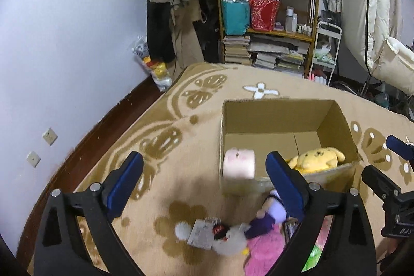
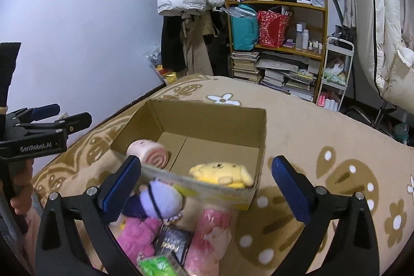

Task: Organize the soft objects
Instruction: 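Withdraw both tools from the box back toward the remaining pile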

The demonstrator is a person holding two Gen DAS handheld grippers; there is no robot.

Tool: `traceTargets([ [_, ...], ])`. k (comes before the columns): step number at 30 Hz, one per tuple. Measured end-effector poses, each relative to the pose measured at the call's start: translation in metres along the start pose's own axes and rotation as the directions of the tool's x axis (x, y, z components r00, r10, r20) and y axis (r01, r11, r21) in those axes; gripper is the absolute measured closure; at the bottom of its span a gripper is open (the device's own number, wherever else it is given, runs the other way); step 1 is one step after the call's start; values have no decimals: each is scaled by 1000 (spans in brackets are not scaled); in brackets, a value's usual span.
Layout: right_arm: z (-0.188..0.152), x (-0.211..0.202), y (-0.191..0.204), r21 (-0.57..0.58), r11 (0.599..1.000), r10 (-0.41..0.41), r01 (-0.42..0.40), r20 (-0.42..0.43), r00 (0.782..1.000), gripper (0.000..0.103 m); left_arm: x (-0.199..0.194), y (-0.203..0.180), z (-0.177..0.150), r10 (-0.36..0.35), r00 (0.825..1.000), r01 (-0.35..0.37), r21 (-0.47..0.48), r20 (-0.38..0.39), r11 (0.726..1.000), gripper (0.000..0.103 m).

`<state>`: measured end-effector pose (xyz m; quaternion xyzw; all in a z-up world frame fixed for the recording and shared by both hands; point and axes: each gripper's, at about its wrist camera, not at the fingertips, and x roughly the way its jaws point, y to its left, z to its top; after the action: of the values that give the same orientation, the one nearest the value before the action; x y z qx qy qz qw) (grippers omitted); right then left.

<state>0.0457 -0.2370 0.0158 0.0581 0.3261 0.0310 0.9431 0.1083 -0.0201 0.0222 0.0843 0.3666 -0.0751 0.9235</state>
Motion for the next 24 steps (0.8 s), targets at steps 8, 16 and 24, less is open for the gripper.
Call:
traceTargets([
  [8, -27, -15, 17, 22, 999, 29, -28, -32, 999, 0, -5, 14, -28, 6, 996, -8, -28, -86, 1000, 8],
  [16, -55, -15, 27, 23, 999, 41, -39, -99, 994, 0, 1, 18, -52, -10, 984, 6, -21, -177, 1000, 8],
  [24, -78, -6, 30, 21, 998, 56, -53, -176, 983, 4, 22, 12, -66, -34, 967, 31, -14, -254, 999, 8],
])
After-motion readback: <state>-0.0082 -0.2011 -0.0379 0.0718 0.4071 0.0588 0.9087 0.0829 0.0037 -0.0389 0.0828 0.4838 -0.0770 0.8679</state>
